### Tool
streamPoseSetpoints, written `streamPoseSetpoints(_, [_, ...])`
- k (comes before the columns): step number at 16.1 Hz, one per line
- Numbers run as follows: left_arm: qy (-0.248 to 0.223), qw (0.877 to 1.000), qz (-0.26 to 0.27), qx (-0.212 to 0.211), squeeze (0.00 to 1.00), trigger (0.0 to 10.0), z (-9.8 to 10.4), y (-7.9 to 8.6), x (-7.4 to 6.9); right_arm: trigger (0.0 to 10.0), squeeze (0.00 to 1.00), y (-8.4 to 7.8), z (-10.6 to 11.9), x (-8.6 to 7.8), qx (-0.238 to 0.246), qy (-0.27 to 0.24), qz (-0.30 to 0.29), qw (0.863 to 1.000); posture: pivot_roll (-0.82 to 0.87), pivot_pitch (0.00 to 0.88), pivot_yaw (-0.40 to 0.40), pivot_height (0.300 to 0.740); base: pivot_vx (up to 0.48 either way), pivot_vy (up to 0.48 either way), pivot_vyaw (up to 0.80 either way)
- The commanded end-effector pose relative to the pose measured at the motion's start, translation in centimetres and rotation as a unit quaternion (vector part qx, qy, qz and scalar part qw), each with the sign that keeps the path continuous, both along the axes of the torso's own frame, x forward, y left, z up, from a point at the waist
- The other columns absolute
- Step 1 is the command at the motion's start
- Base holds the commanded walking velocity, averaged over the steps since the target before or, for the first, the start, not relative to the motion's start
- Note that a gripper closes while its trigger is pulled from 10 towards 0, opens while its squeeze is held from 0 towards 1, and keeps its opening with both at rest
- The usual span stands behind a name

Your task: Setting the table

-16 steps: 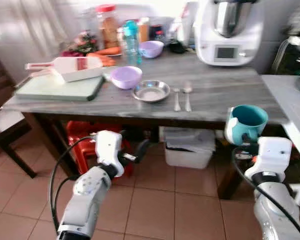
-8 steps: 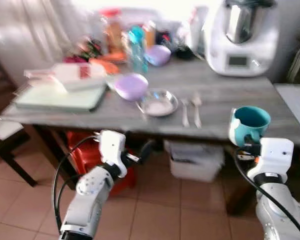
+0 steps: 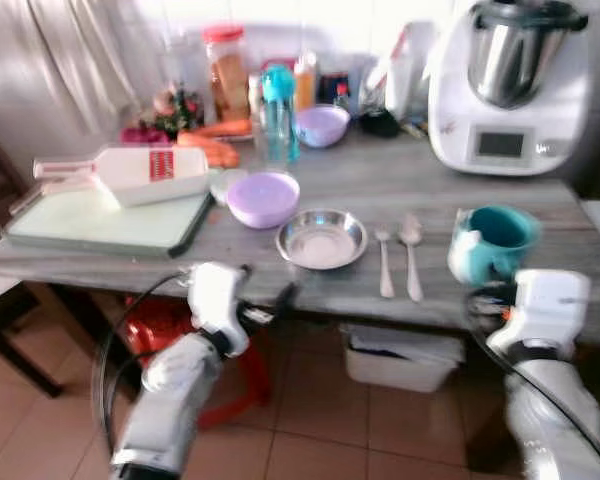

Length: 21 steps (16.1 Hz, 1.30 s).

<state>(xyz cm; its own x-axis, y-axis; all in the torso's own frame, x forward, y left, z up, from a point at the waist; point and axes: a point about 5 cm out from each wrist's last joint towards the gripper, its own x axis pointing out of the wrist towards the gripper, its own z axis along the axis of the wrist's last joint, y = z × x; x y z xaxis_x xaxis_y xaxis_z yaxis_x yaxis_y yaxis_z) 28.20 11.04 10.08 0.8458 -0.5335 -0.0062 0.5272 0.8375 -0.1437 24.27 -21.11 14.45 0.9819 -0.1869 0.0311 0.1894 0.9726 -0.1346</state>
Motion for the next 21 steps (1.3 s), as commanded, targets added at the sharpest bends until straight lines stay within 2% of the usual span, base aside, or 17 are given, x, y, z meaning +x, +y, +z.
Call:
streamPoseSetpoints(1, [-0.008,1.0,0.012,0.012,0.0,10.0,0.3,1.1,0.2,10.0,0.0,0.7,0.7,0.2,0.003,-0.016,0.011,1.0,-0.07,0.001,0.031,0.74,0.416,0.0,0.0])
streamPoseSetpoints(8, [-0.011,1.0,0.004,0.029,0.0,10.0,0.3,1.4,0.3,10.0,0.0,0.4,1.0,0.5,-0.005,-0.021,0.012,1.0,-0.08,0.0,0.031,0.74,0.408,0.0,0.0])
streamPoseSetpoints(10, [-0.01,0.999,0.003,0.034,0.0,10.0,0.2,1.5,0.2,10.0,0.0,0.9,1.0,0.5,-0.005,-0.023,0.021,0.999,-0.08,0.0,0.032,0.74,0.388,0.0,0.0])
streamPoseSetpoints(12, [-0.014,0.999,0.001,0.029,0.0,10.0,0.2,1.7,-0.1,10.0,0.0,1.2,1.2,0.6,-0.002,-0.03,0.03,0.999,-0.08,0.0,0.028,0.74,0.0,0.0,0.0])
streamPoseSetpoints(16, [-0.014,0.999,-0.009,0.045,0.0,10.0,-0.2,3.2,-0.8,10.0,0.0,1.1,1.4,0.8,-0.003,-0.032,0.036,0.999,-0.07,0.0,0.024,0.74,0.0,0.0,0.0])
streamPoseSetpoints(18, [-0.015,0.998,-0.031,0.044,0.0,10.0,-0.2,3.5,-1.3,10.0,0.0,1.0,1.6,1.1,-0.002,-0.034,0.044,0.998,-0.07,0.0,0.023,0.74,0.0,0.0,0.0])
streamPoseSetpoints(21, [-0.018,0.995,-0.087,0.035,0.0,10.0,0.3,3.5,-2.2,10.0,0.0,1.3,2.3,2.0,-0.01,-0.042,0.088,0.995,-0.07,0.0,0.02,0.74,0.0,0.0,0.0])
